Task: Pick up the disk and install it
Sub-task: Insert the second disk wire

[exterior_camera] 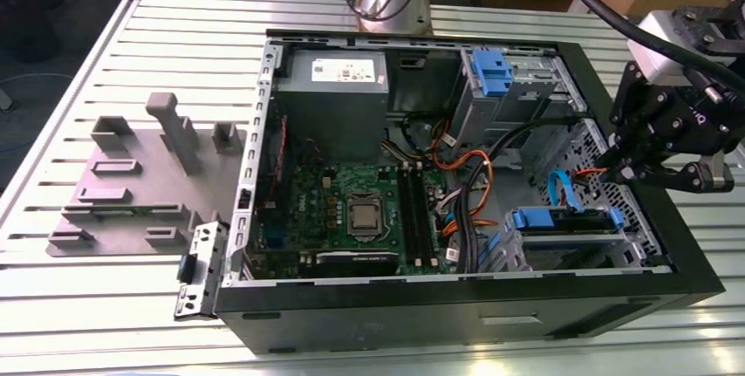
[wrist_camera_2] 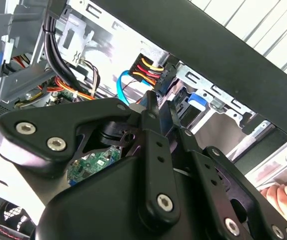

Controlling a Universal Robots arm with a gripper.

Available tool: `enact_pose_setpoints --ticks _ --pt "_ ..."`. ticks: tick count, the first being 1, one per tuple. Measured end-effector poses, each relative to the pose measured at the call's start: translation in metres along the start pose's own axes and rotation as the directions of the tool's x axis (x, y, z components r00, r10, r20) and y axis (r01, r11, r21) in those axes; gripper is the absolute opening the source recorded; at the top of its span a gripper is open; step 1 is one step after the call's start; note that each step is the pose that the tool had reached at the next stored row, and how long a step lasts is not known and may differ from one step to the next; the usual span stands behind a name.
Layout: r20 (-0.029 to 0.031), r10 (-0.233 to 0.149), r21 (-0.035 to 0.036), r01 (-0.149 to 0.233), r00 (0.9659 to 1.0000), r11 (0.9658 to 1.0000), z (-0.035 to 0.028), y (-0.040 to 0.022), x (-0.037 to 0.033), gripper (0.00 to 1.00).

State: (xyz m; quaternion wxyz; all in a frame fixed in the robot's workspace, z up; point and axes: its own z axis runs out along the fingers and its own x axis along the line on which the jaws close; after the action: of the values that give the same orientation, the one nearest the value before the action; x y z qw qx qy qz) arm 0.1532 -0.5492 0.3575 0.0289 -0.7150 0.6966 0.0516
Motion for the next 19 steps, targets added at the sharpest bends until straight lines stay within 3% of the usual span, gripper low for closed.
enact_pose_setpoints --ticks 3,4,9,11,19 --pt "0.0000 0.000 0.0000 0.000 1.0000 1.0000 -0.0002 0.0000 0.0000 0.24" --pt "-0.0002 0.000 0.0000 0.000 1.0000 1.0000 -0.0003 0.0000 0.0000 0.31" --pt "-0.0001 0.000 0.0000 0.000 1.0000 1.0000 -0.0006 0.0000 -0.0001 0.31" --pt "-0.0001 0.000 0.0000 0.000 1.0000 1.0000 -0.0065 0.0002 -0.0007 0.31" --pt "-0.0004 0.000 0.0000 0.000 1.0000 1.0000 -0.0069 0.0002 -0.0012 0.31"
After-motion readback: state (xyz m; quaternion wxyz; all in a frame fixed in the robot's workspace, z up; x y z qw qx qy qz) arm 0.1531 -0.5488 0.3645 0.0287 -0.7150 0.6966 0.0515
